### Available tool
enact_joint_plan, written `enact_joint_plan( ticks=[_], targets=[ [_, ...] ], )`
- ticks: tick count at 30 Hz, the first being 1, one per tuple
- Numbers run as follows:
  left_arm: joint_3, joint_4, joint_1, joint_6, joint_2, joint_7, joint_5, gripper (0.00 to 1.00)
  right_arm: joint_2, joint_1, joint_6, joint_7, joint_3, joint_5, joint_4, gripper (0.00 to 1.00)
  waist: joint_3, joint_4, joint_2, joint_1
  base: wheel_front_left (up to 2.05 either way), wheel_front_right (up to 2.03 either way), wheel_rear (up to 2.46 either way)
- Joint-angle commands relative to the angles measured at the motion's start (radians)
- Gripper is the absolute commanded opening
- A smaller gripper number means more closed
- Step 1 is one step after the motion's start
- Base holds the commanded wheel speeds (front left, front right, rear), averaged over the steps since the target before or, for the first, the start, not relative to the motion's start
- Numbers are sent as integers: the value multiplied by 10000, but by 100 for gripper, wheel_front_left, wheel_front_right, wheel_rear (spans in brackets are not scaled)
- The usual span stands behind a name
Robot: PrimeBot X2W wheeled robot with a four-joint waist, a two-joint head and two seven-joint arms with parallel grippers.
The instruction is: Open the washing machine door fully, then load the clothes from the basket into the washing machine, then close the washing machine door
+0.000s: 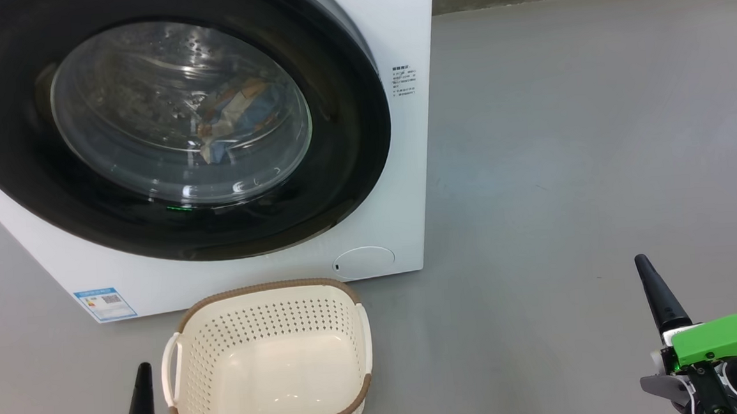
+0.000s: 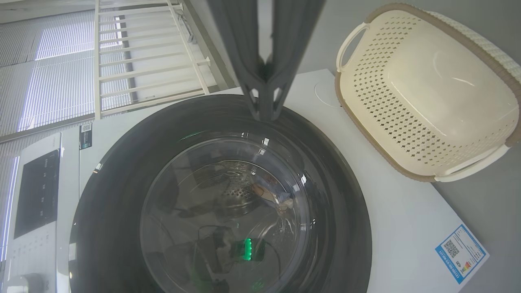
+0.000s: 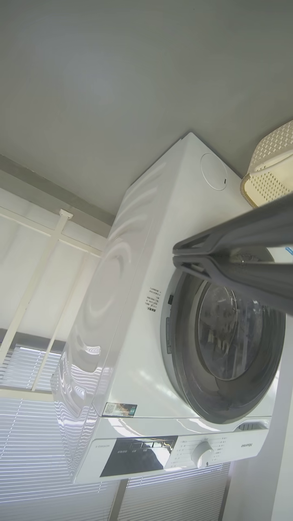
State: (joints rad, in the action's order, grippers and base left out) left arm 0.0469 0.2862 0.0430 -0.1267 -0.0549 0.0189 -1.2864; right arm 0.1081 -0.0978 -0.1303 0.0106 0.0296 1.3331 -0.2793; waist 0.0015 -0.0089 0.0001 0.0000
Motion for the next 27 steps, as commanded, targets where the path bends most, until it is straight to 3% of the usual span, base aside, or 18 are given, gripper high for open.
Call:
enact_joint_plan(
  ticks=[1,27],
  targets=[
    [303,-336,478,-31,-95,83,-297,0,40,-154,-4,117,-34,340,303,0,1,4,-1,0,0,0,0],
    [616,-396,625,-39,25,814,-2770,0,-448,-105,-4,852,665,2418,341,0,13,76,-1,0,0,0,0]
  ],
)
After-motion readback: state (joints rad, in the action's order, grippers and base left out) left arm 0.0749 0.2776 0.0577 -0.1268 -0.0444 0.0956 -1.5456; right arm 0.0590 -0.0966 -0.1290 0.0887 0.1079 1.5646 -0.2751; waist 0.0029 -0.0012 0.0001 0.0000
